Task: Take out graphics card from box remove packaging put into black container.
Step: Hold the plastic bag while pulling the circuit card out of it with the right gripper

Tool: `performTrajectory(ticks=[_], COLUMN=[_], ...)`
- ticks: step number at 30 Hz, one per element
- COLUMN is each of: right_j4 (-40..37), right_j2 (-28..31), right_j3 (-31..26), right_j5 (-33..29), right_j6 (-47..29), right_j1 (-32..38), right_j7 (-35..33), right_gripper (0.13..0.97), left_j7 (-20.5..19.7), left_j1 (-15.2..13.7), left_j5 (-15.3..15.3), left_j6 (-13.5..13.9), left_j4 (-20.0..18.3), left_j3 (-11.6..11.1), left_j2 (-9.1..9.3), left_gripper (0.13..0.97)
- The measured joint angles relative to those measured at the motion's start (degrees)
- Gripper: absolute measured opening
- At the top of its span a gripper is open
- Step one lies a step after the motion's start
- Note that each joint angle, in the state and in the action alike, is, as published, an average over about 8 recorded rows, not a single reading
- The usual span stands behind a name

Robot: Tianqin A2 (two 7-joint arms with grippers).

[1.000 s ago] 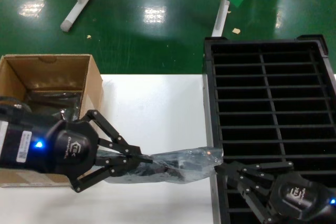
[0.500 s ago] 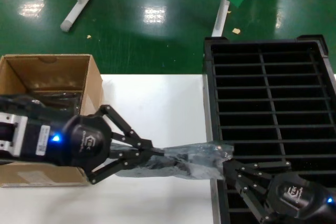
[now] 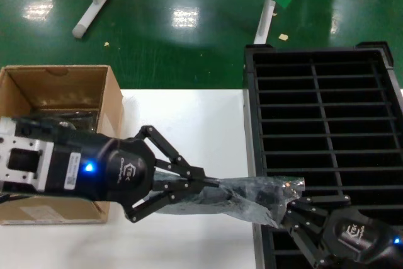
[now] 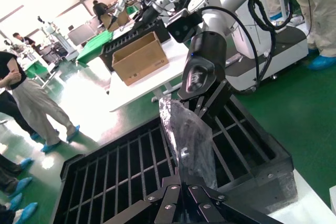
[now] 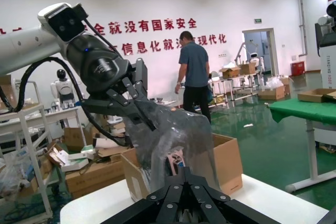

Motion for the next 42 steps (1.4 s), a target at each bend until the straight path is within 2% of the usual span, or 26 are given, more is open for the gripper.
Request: performTrajectory(ticks=[10, 21, 28, 42], right_j4=[-0.3, 0.4, 1.2, 1.3], right_j2=[0.1, 0.6, 1.3, 2.1], right_j3=[-0.4, -0.8, -0.8, -0.6], right_j5=[-0.1, 0.4, 1.1, 1.0], right_j6=[-0.1, -0.2, -1.0, -2.7], right_j1=[0.2, -0.1, -1.0, -2.2], right_j7=[0.6, 2.7, 3.8, 2.4], right_gripper=[0.147, 0.147, 0.147, 0.163], left_j7=[2.4, 6.2, 7.3, 7.7], left_j1=[4.2, 7.5, 9.1, 10.1], left_j5=[-3.4, -5.9, -6.8, -7.2], left_j6=[0.0, -0.2, -0.5, -1.2], left_j4=[-2.3, -2.5, -2.8, -3.7], left_j3=[-3.5, -6.2, -7.0, -7.0], left_j2=[-2.61, -3.43, -3.44, -2.99], left_gripper=[0.142, 0.142, 0.142, 0.142])
